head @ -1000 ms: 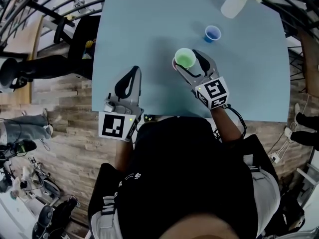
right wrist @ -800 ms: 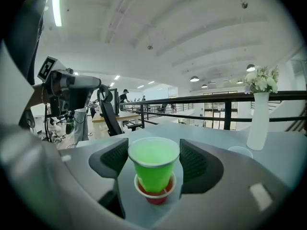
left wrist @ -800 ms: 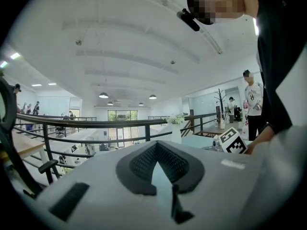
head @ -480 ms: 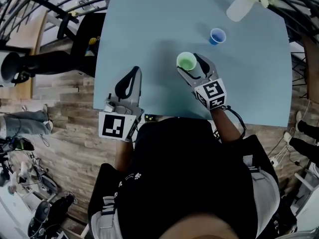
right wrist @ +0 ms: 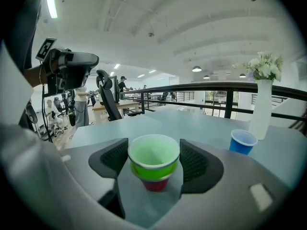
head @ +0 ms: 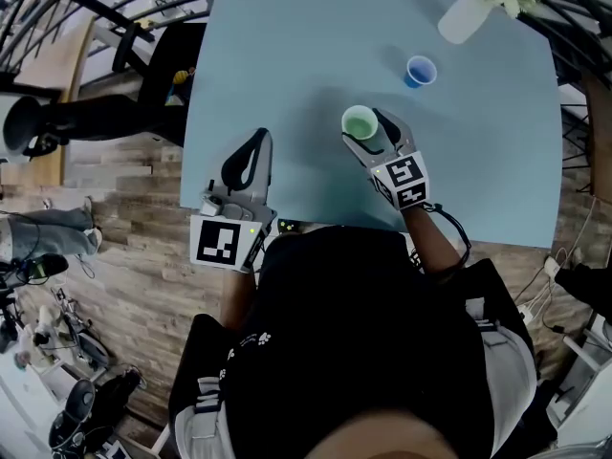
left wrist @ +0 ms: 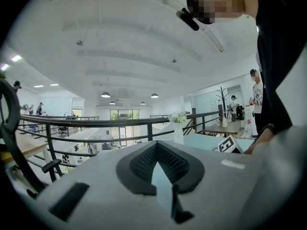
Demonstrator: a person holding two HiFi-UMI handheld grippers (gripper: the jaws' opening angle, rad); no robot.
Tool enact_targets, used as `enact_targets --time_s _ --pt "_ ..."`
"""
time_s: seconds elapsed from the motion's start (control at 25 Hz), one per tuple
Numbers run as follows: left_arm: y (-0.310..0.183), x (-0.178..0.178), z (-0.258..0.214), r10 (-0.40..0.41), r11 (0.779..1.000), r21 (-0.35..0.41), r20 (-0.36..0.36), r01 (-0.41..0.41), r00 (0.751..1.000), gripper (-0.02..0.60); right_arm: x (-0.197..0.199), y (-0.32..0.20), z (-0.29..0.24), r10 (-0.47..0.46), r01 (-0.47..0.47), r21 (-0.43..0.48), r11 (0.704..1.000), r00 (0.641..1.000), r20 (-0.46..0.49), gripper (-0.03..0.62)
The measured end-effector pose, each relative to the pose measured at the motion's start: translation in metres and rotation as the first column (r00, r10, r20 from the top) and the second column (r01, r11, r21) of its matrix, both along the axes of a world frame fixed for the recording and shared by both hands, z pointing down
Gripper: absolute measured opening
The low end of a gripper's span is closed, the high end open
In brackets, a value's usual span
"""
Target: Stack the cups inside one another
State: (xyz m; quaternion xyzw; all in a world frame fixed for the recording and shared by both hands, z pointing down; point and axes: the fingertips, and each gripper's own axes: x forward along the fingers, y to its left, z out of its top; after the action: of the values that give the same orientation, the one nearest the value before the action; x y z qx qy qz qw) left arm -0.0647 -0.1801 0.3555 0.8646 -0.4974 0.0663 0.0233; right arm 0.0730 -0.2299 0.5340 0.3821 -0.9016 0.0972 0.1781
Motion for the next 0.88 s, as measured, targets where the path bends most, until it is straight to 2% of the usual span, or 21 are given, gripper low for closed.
enact_targets --time_s 0.48,0.8,0.88 --pt "0.003 -0.002 0.001 -0.011 1.000 0.002 0.007 0.011 1.000 -0.012 0.001 0.003 0.019 -0.006 0.005 -0.026 1.000 0.999 -0.038 0.339" --pt "0.005 -0.003 -0.002 -0.015 1.000 0.005 0.012 0.015 1.000 -0.012 0.000 0.003 0.019 -0.014 0.013 -0.025 1.000 0.999 -0.035 0.337" --pt "0.005 -0.004 -0.002 -0.016 1.000 0.005 0.012 0.016 1.000 -0.012 -0.002 0.003 0.019 -0.022 0.022 -0.021 1.000 0.999 -0.023 0.354"
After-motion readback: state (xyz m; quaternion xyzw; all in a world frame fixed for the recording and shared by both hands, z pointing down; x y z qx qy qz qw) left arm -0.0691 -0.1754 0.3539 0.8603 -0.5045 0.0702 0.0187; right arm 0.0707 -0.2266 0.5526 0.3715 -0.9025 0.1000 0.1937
